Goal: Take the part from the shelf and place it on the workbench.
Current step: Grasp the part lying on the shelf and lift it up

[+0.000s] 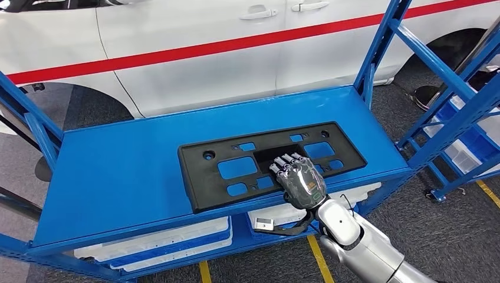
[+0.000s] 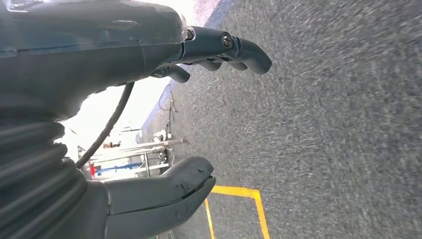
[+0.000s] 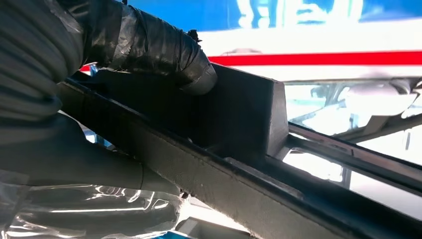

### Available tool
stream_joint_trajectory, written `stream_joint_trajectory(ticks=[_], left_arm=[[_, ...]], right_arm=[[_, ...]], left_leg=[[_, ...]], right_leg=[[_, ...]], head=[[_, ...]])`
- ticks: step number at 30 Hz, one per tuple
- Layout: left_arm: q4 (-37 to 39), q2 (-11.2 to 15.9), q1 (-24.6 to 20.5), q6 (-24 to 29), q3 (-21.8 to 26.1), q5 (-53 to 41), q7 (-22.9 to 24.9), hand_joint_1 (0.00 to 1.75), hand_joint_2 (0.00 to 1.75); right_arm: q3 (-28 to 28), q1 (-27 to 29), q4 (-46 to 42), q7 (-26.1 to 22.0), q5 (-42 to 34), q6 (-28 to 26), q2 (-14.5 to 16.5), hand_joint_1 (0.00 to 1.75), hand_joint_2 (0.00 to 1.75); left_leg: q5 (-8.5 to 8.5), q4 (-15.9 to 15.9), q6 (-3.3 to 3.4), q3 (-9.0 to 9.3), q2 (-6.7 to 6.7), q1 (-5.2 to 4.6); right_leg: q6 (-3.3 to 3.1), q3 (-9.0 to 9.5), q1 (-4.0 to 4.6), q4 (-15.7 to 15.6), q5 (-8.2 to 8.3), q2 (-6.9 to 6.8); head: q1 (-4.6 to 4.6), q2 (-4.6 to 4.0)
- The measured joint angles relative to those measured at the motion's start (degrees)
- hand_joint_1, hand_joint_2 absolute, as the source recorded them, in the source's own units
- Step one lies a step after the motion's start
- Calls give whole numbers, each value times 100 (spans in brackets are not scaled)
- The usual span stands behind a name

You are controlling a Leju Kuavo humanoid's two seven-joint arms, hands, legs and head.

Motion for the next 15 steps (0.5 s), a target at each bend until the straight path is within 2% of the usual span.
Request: stream_joint_trajectory(ticks=[1,2,3,5,6,7,8,10,11,12,13,15], left_arm=[[1,-2,0,1,10,-7,-7,0,175],[1,-5,1,1,23,-13,-12,0,175],[1,-9,2,1,36,-18,-16,0,175],[0,-10,-2,1,67,-21,-21,0,175],[-1,-9,-7,0,84,-15,-25,0,175],[-1,-8,-12,-1,103,-8,-29,0,175],[-2,-7,-15,-2,130,0,-32,0,175],[-2,-1,-17,-4,193,10,-34,0,175],[-2,2,-22,-5,220,12,-33,0,175],[-2,4,-28,-7,239,13,-33,0,175],[-3,5,-32,-10,251,12,-33,0,175],[-4,13,-29,-17,273,4,-31,0,175]], right_arm=[[55,-2,-3,51,0,0,-40,175,175],[110,-6,-5,98,0,-1,-80,175,175],[167,-13,-8,137,0,-1,-114,175,175],[306,-68,-15,210,0,0,-161,175,175],[390,-128,-16,257,0,3,-171,175,175],[497,-213,-9,308,0,12,-176,175,175],[624,-324,5,362,0,29,-173,175,175],[906,-555,60,445,0,76,-157,175,175],[1031,-646,90,475,0,96,-144,175,175],[1131,-707,116,500,1,108,-132,175,175],[1214,-758,143,523,2,110,-120,175,175],[1359,-861,198,560,3,105,-95,175,175]], left_leg=[[-110,272,-21,-43,0,8],[-97,361,-37,5,1,17],[19,225,-45,165,2,25],[266,-537,-43,716,4,38],[321,-908,-20,959,0,28],[329,-1165,11,1103,-5,18],[310,-1282,50,1150,-10,4],[387,-1311,145,1097,-6,-4],[444,-1327,198,1069,5,0],[513,-1348,255,1025,14,5],[588,-1362,301,961,21,11],[712,-1350,346,804,22,-3]], right_leg=[[2,-70,2,14,43,-7],[9,-142,1,34,82,-13],[21,-210,-4,58,116,-17],[65,-331,-12,118,180,-19],[98,-375,-12,145,211,-17],[133,-401,-9,164,244,-15],[171,-417,-5,168,285,-12],[250,-428,-8,146,360,2],[281,-454,-14,173,313,10],[301,-500,-20,277,161,17],[313,-576,-26,498,-96,21],[327,-749,-20,1144,-655,26]], head=[[0,0],[0,0],[-1,0],[-1,0],[0,0],[2,0],[2,0],[2,0],[2,0],[2,0],[4,0],[4,0]])
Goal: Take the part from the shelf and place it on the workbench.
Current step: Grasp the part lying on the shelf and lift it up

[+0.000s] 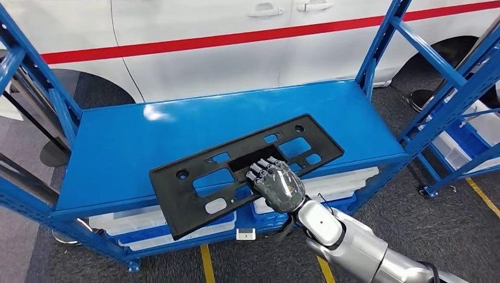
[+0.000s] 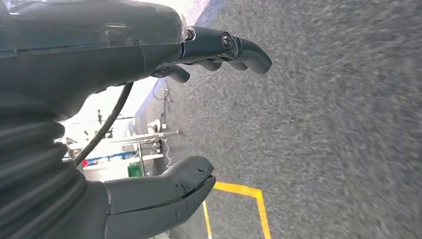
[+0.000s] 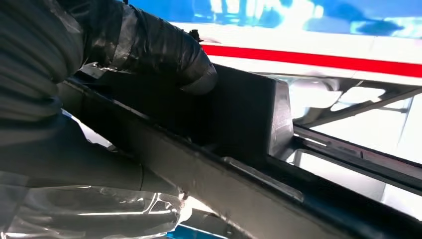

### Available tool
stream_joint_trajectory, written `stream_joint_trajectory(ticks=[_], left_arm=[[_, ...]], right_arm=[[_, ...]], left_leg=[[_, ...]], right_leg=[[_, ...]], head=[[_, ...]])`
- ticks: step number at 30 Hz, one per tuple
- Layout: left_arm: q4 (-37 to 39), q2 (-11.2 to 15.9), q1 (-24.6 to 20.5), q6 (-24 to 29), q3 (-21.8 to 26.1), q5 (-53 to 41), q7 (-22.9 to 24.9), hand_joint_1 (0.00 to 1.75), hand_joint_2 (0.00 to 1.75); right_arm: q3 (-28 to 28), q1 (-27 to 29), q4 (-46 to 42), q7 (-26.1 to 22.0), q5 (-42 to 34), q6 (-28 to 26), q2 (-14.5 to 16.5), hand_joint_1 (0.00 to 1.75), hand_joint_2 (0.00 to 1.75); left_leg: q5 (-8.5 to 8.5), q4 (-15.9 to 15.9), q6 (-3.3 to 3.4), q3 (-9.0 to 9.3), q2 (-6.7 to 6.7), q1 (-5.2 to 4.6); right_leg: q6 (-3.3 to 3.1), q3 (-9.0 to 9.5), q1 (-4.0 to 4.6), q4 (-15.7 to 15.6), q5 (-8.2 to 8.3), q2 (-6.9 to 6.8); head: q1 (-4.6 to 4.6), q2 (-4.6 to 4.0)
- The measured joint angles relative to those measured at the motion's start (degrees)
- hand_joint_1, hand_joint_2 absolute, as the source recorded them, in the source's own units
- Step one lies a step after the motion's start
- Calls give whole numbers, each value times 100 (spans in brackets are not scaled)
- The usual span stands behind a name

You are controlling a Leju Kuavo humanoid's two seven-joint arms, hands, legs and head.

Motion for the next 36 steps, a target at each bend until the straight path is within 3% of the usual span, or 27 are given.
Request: stream_joint_trajectory(ticks=[1,2,4,6,8,10,12,13,16,17,18,19,21,23,25,27,28,30,32,33,34,35,36], left_arm=[[-1,5,6,-4,13,-5,2,0,175],[-1,10,11,-7,27,-9,3,0,175],[-1,20,13,-11,58,-23,4,0,175],[-1,26,10,-13,77,-49,4,0,175],[-1,30,11,-14,82,-64,5,0,175],[-1,36,18,-16,86,-66,8,0,175],[0,51,27,-17,91,-68,10,0,175],[1,58,36,-17,93,-71,13,0,175],[0,76,62,-9,96,-83,27,0,175],[-1,81,65,-6,96,-85,33,0,175],[-1,85,65,-3,97,-86,39,0,175],[-1,90,64,-1,98,-87,44,0,175],[-1,99,62,1,99,-87,51,0,175],[-3,109,55,3,99,-87,53,0,175],[-4,117,51,5,104,-87,55,0,175],[-5,119,59,7,116,-94,63,0,175],[-5,119,59,7,123,-104,69,0,175],[-5,117,52,7,139,-139,78,0,175],[-7,114,53,7,173,-181,75,0,175],[-7,113,58,7,198,-202,73,0,175],[-7,112,63,6,225,-222,77,0,175],[-7,109,65,4,251,-238,91,0,175],[-7,105,58,2,276,-253,110,0,175]], right_arm=[[62,-50,27,16,-1,-3,14,175,175],[112,-87,49,33,-1,-5,28,175,175],[202,-135,84,79,-1,-4,57,175,175],[302,-191,111,128,-1,-4,81,175,175],[384,-256,121,162,-1,-7,103,175,175],[439,-308,126,169,-2,-12,118,175,175],[486,-337,136,168,-3,-14,134,175,175],[508,-346,141,167,-3,-15,148,175,175],[555,-353,156,161,-3,-20,185,175,175],[566,-350,163,156,-3,-22,196,175,175],[576,-348,171,151,-3,-23,207,175,175],[586,-346,176,146,-3,-25,217,175,175],[601,-344,180,145,-3,-26,228,175,175],[604,-346,178,145,-3,-29,230,175,175],[604,-349,177,145,-3,-33,231,175,175],[602,-342,179,132,-3,-34,231,175,175],[594,-328,175,108,-3,-34,230,175,175],[526,-246,125,19,-3,-33,201,175,175],[352,-90,9,-138,-3,-36,128,175,175],[231,-1,-56,-240,-4,-38,87,175,175],[109,77,-112,-343,-9,-40,53,175,175],[-8,136,-156,-441,-16,-43,31,175,175],[-111,172,-189,-520,-25,-45,19,175,175]], left_leg=[[53,10,1,-77,0,-9],[96,21,0,-146,1,-17],[179,49,-10,-290,2,-31],[270,84,-33,-429,-2,-41],[362,104,-85,-512,-7,-55],[463,85,-159,-542,-9,-50],[490,81,-230,-584,-23,-45],[361,167,-263,-636,-28,-42],[-466,998,-352,-860,-27,-8],[-634,1333,-376,-901,-26,2],[-659,1556,-396,-889,-26,12],[-557,1615,-411,-796,-26,22],[-254,1171,-425,-330,-26,43],[-285,372,-394,252,-36,35],[-425,-25,-312,463,-49,4],[-342,-43,-201,378,-32,4],[-276,-48,-144,326,-15,8],[-126,-59,-47,182,19,17],[20,-48,-3,0,21,3],[92,-36,-3,-102,20,-5],[159,-19,-10,-205,20,-13],[219,2,-20,-308,21,-19],[276,27,-34,-399,22,-25]], right_leg=[[8,-58,3,298,-156,1],[13,-75,5,496,-199,2],[-1,101,9,495,-7,2],[-60,607,26,-90,240,4],[-132,1119,69,-845,232,8],[-185,1266,116,-1157,185,8],[-261,1182,100,-1200,306,-11],[-314,1121,83,-1223,383,-25],[-402,883,70,-1247,606,-52],[-398,793,72,-1238,675,-55],[-390,699,72,-1224,743,-59],[-377,599,68,-1202,809,-63],[-337,398,56,-1131,921,-66],[-272,255,60,-1050,1009,-64],[-194,206,70,-1030,1108,-64],[-117,181,59,-1043,1170,-53],[-89,143,50,-990,1074,-41],[-50,2,30,-565,541,-18],[-22,-140,28,157,10,-9],[-14,-146,29,437,-46,-5],[-14,-83,29,572,27,-2],[-25,76,30,513,183,-1],[-51,334,36,262,321,1]], head=[[-1,0],[-2,0],[-2,0],[-2,0],[-3,0],[-2,0],[-2,0],[-3,0],[-4,0],[-4,0],[-4,0],[-4,0],[-4,0],[-4,0],[-3,0],[-2,0],[-2,0],[-2,0],[-2,0],[-2,0],[-2,0],[-2,0],[-2,0]])
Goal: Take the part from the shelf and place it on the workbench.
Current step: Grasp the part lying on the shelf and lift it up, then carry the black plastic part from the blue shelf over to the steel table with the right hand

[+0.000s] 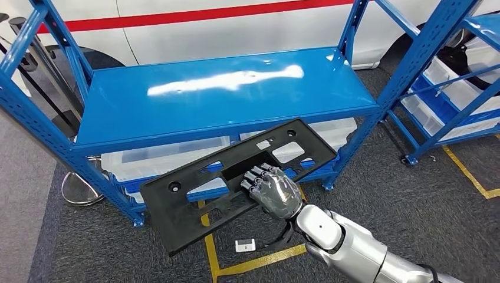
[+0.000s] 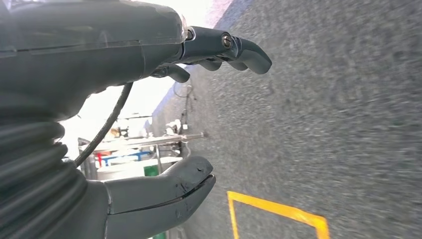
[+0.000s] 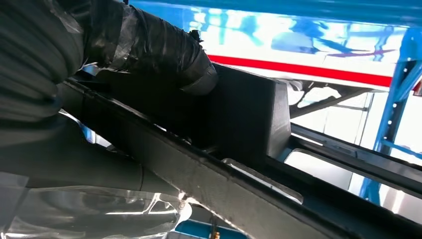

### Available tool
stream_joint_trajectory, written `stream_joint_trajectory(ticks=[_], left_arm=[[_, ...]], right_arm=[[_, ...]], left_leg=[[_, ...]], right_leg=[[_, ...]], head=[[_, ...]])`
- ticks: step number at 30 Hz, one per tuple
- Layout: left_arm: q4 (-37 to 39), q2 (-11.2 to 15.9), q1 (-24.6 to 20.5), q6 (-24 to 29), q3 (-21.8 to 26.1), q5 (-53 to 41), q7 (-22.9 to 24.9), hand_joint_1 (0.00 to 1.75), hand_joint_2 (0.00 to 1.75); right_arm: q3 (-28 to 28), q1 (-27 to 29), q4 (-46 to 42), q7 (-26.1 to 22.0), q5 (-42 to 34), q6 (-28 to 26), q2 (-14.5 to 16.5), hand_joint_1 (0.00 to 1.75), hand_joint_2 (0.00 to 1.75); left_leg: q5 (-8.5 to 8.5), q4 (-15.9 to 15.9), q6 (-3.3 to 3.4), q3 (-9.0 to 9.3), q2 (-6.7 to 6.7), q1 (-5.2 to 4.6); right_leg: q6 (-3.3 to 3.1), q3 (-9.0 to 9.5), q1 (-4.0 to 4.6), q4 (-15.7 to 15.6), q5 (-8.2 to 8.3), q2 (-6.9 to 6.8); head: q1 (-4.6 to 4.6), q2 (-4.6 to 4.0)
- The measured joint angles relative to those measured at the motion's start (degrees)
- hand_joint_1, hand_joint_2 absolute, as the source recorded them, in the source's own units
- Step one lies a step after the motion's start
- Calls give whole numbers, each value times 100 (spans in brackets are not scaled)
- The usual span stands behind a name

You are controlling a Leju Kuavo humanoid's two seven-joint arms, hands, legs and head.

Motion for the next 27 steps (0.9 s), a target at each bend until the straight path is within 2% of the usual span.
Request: stream_joint_trajectory(ticks=[1,2,3,4,5,6,7,8,9,10,11,12,13,14,15,16,17,18,19,20,21,22,23,24,26,27], left_arm=[[0,-11,-12,-4,24,-9,21,0,175],[0,-23,-26,-8,50,-14,40,0,175],[0,-32,-43,-11,74,-16,51,0,175],[0,-39,-57,-16,95,-17,58,0,175],[0,-39,-65,-19,111,-22,65,0,175],[0,-38,-69,-22,125,-31,71,0,175],[0,-39,-67,-26,137,-40,79,0,175],[0,-43,-60,-31,149,-50,86,0,175],[0,-47,-56,-34,163,-60,91,0,175],[0,-53,-55,-38,178,-68,94,0,175],[0,-56,-59,-39,194,-83,94,0,175],[0,-57,-66,-38,208,-97,92,0,175],[-1,-56,-72,-38,219,-110,90,0,175],[-1,-56,-76,-37,227,-119,87,0,175],[-2,-56,-78,-37,232,-122,85,0,175],[-2,-56,-81,-37,234,-127,84,0,175],[-4,-56,-87,-36,236,-131,82,0,175],[-7,-56,-95,-34,238,-134,77,0,175],[-10,-56,-103,-33,240,-136,72,0,175],[-14,-56,-106,-32,244,-137,68,0,175],[-14,-57,-105,-32,250,-139,64,0,175],[-15,-60,-106,-33,256,-144,63,0,175],[-15,-61,-108,-34,262,-150,63,0,175],[-15,-63,-113,-34,268,-158,62,0,175],[-15,-63,-121,-35,273,-168,62,0,175],[-15,-63,-122,-35,275,-170,62,0,175]], right_arm=[[-91,15,-32,-61,-8,-1,-5,175,175],[-176,19,-63,-107,-13,-4,-6,175,175],[-252,19,-89,-131,-15,-8,-5,175,175],[-314,16,-110,-146,-15,-14,-5,175,175],[-362,18,-119,-152,-15,-19,-4,175,175],[-394,24,-121,-153,-17,-22,-3,175,175],[-413,31,-121,-159,-22,-23,-3,175,175],[-426,41,-122,-164,-33,-23,-2,175,175],[-432,50,-123,-170,-49,-23,-2,175,175],[-437,57,-124,-176,-67,-23,-2,175,175],[-441,66,-124,-185,-85,-23,-2,175,175],[-444,80,-124,-198,-98,-23,-2,175,175],[-450,94,-123,-212,-106,-23,-3,175,175],[-456,109,-123,-227,-111,-23,-3,175,175],[-464,123,-123,-234,-113,-23,-4,175,175],[-475,133,-128,-237,-114,-23,-4,175,175],[-491,140,-139,-236,-116,-23,-4,175,175],[-512,144,-150,-234,-121,-22,-4,175,175],[-531,144,-161,-234,-131,-20,-3,175,175],[-546,142,-168,-238,-146,-15,-3,175,175],[-554,141,-169,-246,-161,-8,-3,175,175],[-557,141,-168,-254,-179,3,-3,175,175],[-559,140,-168,-265,-191,16,-3,175,175],[-561,137,-167,-271,-202,31,-4,175,175],[-566,128,-167,-276,-213,55,-4,175,175],[-567,126,-165,-275,-216,64,-4,175,175]], left_leg=[[49,23,-18,-73,1,-11],[97,42,-40,-126,4,-20],[152,46,-70,-154,7,-24],[208,34,-104,-169,11,-21],[268,15,-141,-175,13,-13],[298,9,-176,-188,8,1],[226,47,-212,-221,0,7],[35,180,-244,-274,-8,11],[-255,416,-271,-347,-14,21],[-579,739,-300,-426,-16,26],[-827,1108,-325,-488,-16,36],[-927,1421,-349,-513,-15,46],[-879,1611,-370,-478,-14,56],[-719,1621,-386,-352,-13,67],[-543,1437,-396,-135,-13,79],[-471,1080,-398,178,-15,90],[-501,636,-388,516,-20,90],[-598,273,-360,761,-27,83],[-697,26,-321,912,-35,68],[-723,-79,-271,945,-38,49],[-684,-87,-211,902,-32,51],[-617,-97,-157,853,-18,53],[-541,-111,-100,790,-2,61],[-460,-123,-53,713,14,69],[-307,-116,-2,530,28,53],[-229,-107,3,426,31,43]], right_leg=[[-36,340,16,-397,26,1],[-72,668,32,-840,-32,-1],[-106,905,55,-1187,-116,-3],[-136,1031,79,-1405,-186,-8],[-166,1041,94,-1491,-176,-12],[-205,999,91,-1503,-110,-30],[-253,949,81,-1527,-37,-42],[-304,885,64,-1553,48,-55],[-341,804,46,-1568,130,-67],[-365,714,47,-1568,206,-65],[-371,619,46,-1557,282,-70],[-363,514,45,-1542,355,-75],[-350,405,42,-1520,426,-79],[-333,290,35,-1489,494,-83],[-312,178,27,-1449,551,-83],[-285,80,24,-1398,600,-82],[-254,-2,26,-1341,640,-81],[-218,-54,31,-1297,679,-82],[-179,-83,36,-1274,725,-83],[-139,-95,37,-1275,778,-85],[-98,-108,27,-1287,825,-80],[-64,-135,15,-1266,786,-68],[-38,-185,4,-1168,633,-52],[-19,-257,-7,-966,375,-34],[9,-410,-13,-297,-218,-15],[20,-446,-16,43,-352,-12]], head=[[0,0],[-2,0],[-1,0],[-2,0],[0,0],[2,0],[1,0],[1,0],[-1,0],[-2,0],[-2,0],[-2,0],[-2,0],[-3,0],[-3,0],[-4,0],[-3,0],[-3,0],[-2,0],[0,0],[0,0],[2,0],[2,0],[3,0],[1,0],[1,0]])
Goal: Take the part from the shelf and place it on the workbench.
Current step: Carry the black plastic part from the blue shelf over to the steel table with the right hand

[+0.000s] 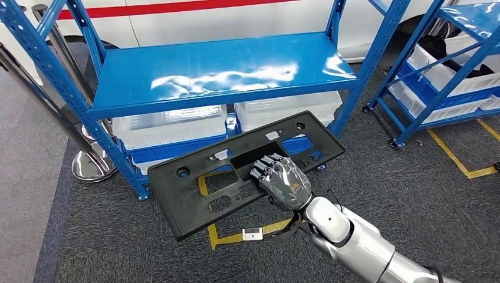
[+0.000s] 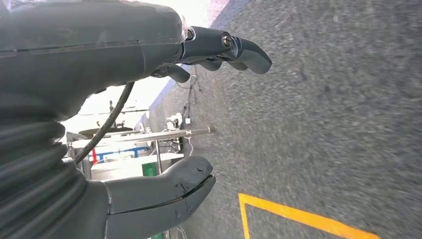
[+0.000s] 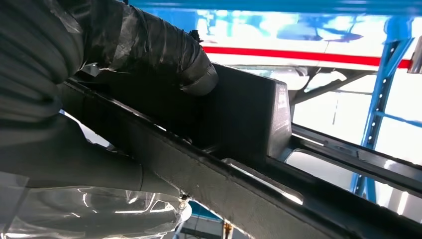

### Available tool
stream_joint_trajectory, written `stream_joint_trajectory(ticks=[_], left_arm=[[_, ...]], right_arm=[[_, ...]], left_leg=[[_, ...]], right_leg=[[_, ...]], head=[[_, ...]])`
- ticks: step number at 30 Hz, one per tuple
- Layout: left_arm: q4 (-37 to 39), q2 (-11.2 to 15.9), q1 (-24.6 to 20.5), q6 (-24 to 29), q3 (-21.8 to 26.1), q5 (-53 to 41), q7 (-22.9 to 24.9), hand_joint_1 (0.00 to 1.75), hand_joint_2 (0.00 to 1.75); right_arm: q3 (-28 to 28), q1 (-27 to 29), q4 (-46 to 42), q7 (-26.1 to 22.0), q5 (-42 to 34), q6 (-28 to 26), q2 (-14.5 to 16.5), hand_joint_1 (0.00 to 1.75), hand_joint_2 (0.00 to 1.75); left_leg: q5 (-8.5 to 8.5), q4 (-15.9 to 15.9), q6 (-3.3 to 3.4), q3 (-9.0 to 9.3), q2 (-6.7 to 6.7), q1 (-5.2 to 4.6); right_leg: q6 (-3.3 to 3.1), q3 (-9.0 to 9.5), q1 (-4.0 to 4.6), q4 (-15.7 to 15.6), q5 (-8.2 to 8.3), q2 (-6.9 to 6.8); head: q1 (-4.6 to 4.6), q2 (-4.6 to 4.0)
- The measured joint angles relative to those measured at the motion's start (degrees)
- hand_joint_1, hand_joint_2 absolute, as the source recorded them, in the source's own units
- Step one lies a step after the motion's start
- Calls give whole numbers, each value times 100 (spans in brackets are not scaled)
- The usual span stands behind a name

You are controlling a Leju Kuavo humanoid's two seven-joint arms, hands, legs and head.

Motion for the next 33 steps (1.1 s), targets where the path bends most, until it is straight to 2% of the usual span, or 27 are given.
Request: stream_joint_trajectory(ticks=[1,2,3,4,6,7,8,10,11,12,13,14,15,16,17,18,19,21,22,23,25,26,27,30,31,32,33], left_arm=[[0,0,0,0,1,0,0,0,175],[0,0,-1,-1,2,0,0,0,175],[0,-1,0,-2,3,0,0,0,175],[0,-3,-3,-2,3,-1,-1,0,175],[0,-14,-7,-4,4,-2,-1,0,175],[0,-19,-9,-4,4,-3,-7,0,175],[0,-22,-7,-4,5,-7,-30,0,175],[-1,-19,5,3,5,-26,-153,0,175],[-1,-16,16,10,5,-38,-235,0,175],[-2,-14,29,16,5,-48,-309,0,175],[-2,-12,39,21,5,-56,-360,0,175],[-2,-10,47,22,5,-61,-390,0,175],[-2,-7,50,22,5,-65,-409,0,175],[-2,-4,51,21,5,-72,-424,0,175],[-2,-1,51,18,5,-79,-438,0,175],[-2,1,51,13,5,-90,-453,0,175],[-2,3,49,7,5,-106,-466,0,175],[-3,11,38,-2,5,-143,-486,0,175],[-4,17,33,-5,5,-162,-497,0,175],[-5,22,29,-8,5,-175,-507,0,175],[-7,29,35,-14,5,-193,-520,0,175],[-7,31,36,-16,5,-198,-522,0,175],[-7,32,37,-18,5,-204,-525,0,175],[-7,34,36,-23,8,-233,-529,0,175],[-7,36,38,-27,10,-240,-520,0,175],[-7,36,36,-33,16,-243,-473,0,175],[-7,36,30,-42,31,-244,-401,0,175]], right_arm=[[-1,-1,1,0,0,8,0,175,175],[-1,-2,2,0,0,14,0,175,175],[-1,-7,3,0,0,19,0,175,175],[-1,-16,2,0,0,22,0,175,175],[-5,-47,-3,0,0,24,1,175,175],[-8,-64,-5,1,0,24,2,175,175],[-10,-76,-6,2,0,25,2,175,175],[-11,-78,-4,13,-4,29,1,175,175],[-11,-72,-3,20,-8,32,0,175,175],[-11,-66,-3,27,-13,35,0,175,175],[-12,-64,-3,29,-20,39,0,175,175],[-13,-63,-2,27,-33,49,0,175,175],[-14,-65,3,23,-46,63,0,175,175],[-14,-68,12,19,-61,83,0,175,175],[-14,-70,24,15,-74,106,0,175,175],[-13,-73,35,15,-86,126,0,175,175],[-14,-76,43,16,-100,144,0,175,175],[-23,-82,40,18,-143,165,-2,175,175],[-34,-87,35,19,-172,172,-5,175,175],[-46,-94,28,19,-201,179,-12,175,175],[-75,-106,15,14,-263,213,-39,175,175],[-94,-110,10,8,-291,237,-61,175,175],[-113,-114,7,3,-322,262,-85,175,175],[-154,-133,3,-26,-397,325,-135,175,175],[-158,-140,3,-47,-413,343,-139,175,175],[-160,-152,3,-83,-431,370,-142,175,175],[-160,-172,3,-126,-450,401,-141,175,175]], left_leg=[[76,15,-2,-109,2,-9],[145,36,-10,-220,3,-16],[206,61,-21,-322,1,-21],[258,89,-36,-405,0,-24],[353,128,-87,-510,-6,-40],[404,126,-121,-528,-7,-41],[461,111,-157,-538,-8,-41],[522,94,-228,-566,-19,-32],[414,164,-259,-611,-31,-31],[190,336,-287,-680,-42,-30],[-123,619,-308,-767,-51,-20],[-432,976,-327,-857,-51,-18],[-639,1346,-345,-927,-50,-14],[-696,1627,-359,-942,-50,-10],[-610,1747,-370,-875,-49,-5],[-438,1670,-376,-712,-49,0],[-277,1396,-374,-450,-49,6],[-293,570,-340,156,-59,0],[-375,265,-311,345,-67,-12],[-450,89,-278,433,-75,-29],[-374,31,-194,379,-70,-31],[-309,14,-142,333,-58,-23],[-228,-3,-88,269,-44,-10],[2,-2,-9,10,-17,-7],[72,8,-14,-90,-13,-8],[140,26,-26,-194,-11,-9],[201,49,-41,-299,-10,-7]], right_leg=[[4,22,-2,226,14,0],[-2,131,-2,279,146,1],[-19,337,1,126,318,2],[-50,633,7,-205,415,5],[-119,1251,42,-1056,305,6],[-149,1430,64,-1347,212,7],[-172,1497,85,-1500,165,3],[-236,1414,80,-1539,268,-13],[-286,1351,67,-1550,341,-25],[-330,1271,54,-1566,422,-36],[-366,1184,47,-1569,503,-46],[-388,1087,55,-1563,579,-44],[-390,981,60,-1551,657,-45],[-387,871,63,-1533,732,-47],[-378,754,62,-1506,803,-50],[-364,637,57,-1471,865,-53],[-345,530,53,-1424,918,-54],[-292,373,56,-1328,1001,-57],[-258,338,59,-1303,1046,-61],[-223,320,61,-1301,1096,-64],[-152,302,50,-1321,1184,-57],[-124,267,45,-1288,1122,-39],[-102,216,38,-1177,949,-21],[-57,30,22,-319,70,6],[-40,10,17,-9,-68,7],[-28,49,9,181,-52,7],[-19,168,-2,200,82,7]], head=[[-1,0],[-1,0],[0,0],[-1,0],[-2,0],[-1,0],[-1,0],[1,0],[-2,0],[-2,0],[-3,0],[-3,0],[-3,0],[-3,0],[-3,0],[-4,0],[-4,0],[-4,0],[-3,0],[-2,0],[-3,0],[-2,0],[-1,0],[0,0],[0,0],[0,0],[-1,0]])
